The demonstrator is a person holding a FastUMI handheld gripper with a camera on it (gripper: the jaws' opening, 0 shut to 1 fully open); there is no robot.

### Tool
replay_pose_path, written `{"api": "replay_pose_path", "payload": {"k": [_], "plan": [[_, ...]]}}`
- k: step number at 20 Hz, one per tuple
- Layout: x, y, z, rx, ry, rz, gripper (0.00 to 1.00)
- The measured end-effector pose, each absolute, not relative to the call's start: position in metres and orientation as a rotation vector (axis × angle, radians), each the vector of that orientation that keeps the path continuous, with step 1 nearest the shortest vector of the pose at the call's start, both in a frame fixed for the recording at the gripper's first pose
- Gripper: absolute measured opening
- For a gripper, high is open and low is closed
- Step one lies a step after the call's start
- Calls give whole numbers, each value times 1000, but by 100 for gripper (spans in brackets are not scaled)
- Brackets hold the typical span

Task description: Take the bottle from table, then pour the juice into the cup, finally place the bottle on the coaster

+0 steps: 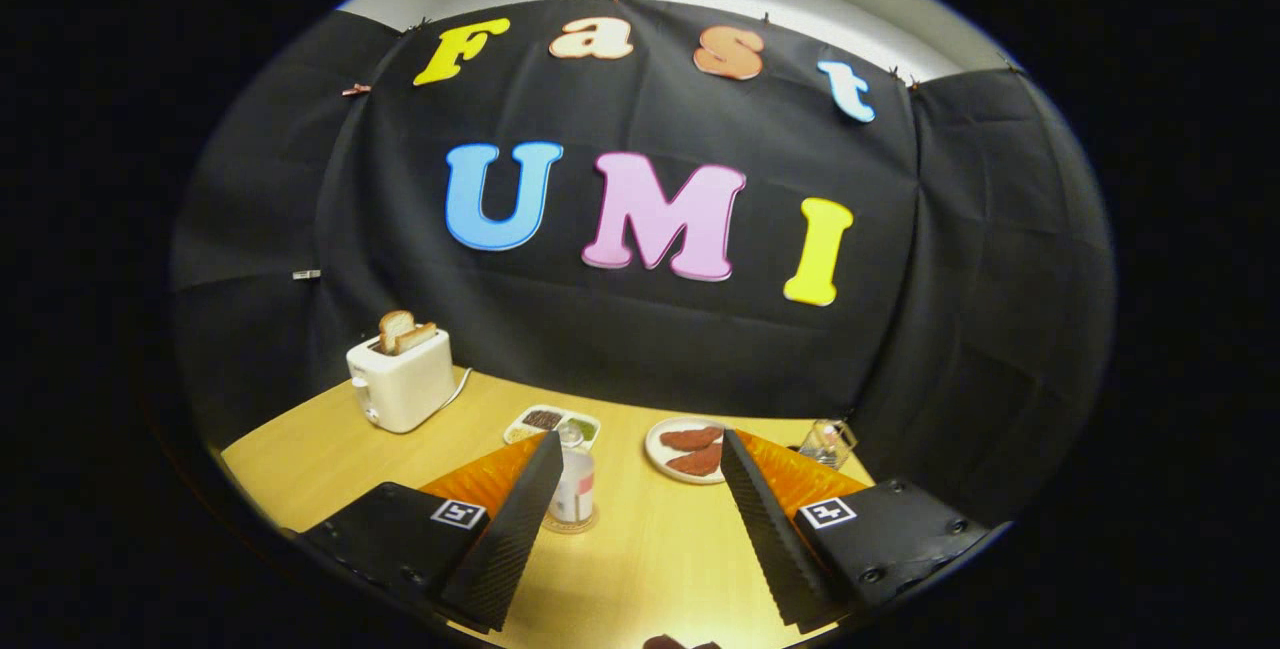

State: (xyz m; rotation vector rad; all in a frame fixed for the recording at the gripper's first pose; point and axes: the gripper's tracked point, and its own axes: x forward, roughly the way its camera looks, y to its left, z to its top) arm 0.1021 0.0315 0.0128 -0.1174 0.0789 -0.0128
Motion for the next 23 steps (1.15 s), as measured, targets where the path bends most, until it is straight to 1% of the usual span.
{"api": "replay_pose_path", "payload": {"k": [3, 7, 10, 12, 19, 23], "plan": [[63, 15, 27, -99, 55, -54, 97], [11, -15, 23, -11, 95, -124, 97], [-11, -37, 10, 25, 106, -186, 97], [-20, -46, -4, 46, 145, -205, 97], [-13, -63, 9, 44, 120, -202, 97], [4, -58, 17, 26, 91, -134, 97]]}}
